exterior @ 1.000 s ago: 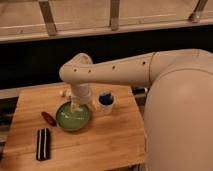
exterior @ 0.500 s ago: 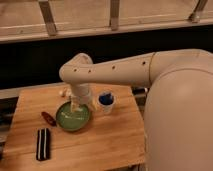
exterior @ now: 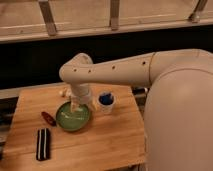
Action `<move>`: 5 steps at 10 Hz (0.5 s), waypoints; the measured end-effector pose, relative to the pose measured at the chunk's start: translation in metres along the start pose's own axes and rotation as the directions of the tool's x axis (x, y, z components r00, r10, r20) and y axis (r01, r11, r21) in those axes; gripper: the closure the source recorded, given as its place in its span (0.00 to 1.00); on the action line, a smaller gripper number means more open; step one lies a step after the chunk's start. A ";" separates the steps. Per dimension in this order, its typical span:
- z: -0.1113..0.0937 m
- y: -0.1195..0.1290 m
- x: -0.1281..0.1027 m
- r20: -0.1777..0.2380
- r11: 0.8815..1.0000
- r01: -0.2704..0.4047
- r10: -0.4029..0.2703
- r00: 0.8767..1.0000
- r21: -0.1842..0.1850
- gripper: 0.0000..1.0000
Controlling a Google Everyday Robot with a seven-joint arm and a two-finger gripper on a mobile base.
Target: Drag the ceramic bowl in a circle
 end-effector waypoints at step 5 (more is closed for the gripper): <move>0.006 0.011 0.000 0.031 0.999 0.034 -0.033 0.999 -0.043 0.35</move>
